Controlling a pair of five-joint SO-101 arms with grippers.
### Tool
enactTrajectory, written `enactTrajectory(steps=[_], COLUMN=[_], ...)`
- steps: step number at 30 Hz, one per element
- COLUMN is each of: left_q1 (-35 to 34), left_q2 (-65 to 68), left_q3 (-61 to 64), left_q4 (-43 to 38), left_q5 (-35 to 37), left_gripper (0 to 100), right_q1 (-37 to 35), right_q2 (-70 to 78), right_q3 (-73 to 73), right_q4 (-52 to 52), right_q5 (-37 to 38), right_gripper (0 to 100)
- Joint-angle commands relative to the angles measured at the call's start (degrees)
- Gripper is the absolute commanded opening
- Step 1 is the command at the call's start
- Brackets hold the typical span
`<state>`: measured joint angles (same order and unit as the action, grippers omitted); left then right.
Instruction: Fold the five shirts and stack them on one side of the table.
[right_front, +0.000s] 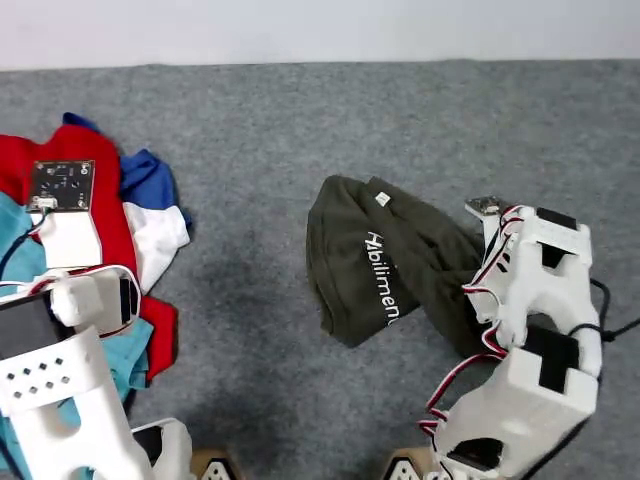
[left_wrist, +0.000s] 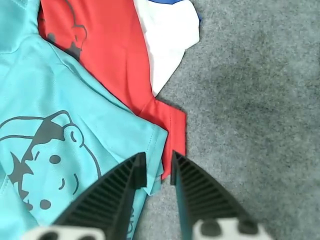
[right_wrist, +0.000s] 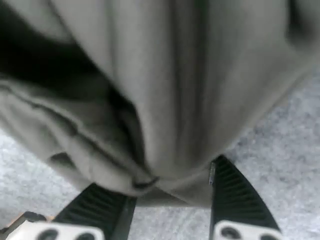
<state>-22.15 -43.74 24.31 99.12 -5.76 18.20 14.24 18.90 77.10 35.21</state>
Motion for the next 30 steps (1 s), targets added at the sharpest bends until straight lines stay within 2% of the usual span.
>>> enactTrajectory(steps=[1, 6, 13, 21, 24, 30], left_q1=[-0.1, -0.1, 1.1, 17.5, 22.2, 32.3], left_q2=[0.4, 0.4, -0.1, 1.1, 6.2, 20.8], left_q3=[-1.5, -1.5, -2.1, -7.5, -7.8, -10.2], left_q4=[1.3, 1.3, 1.2, 0.4, 0.4, 0.6], left_q5=[0.3, 0.3, 0.3, 0.4, 0.1, -8.2], left_gripper=[9, 9, 9, 9, 9, 9], right_q1=[-0.2, 0.0, 1.4, 1.4, 1.4, 2.0], right_q2=[1.0, -0.7, -11.5, -25.9, -27.8, -27.7], right_q3=[-1.3, -3.7, -8.4, -9.4, -9.1, -8.9], right_q4=[-0.2, 3.2, 10.9, 19.1, 21.0, 21.6], right_q5=[-0.4, -0.3, -0.3, -0.7, -1.1, -4.0], right_gripper=[18.0, 1.4, 0.9, 0.9, 1.0, 1.0])
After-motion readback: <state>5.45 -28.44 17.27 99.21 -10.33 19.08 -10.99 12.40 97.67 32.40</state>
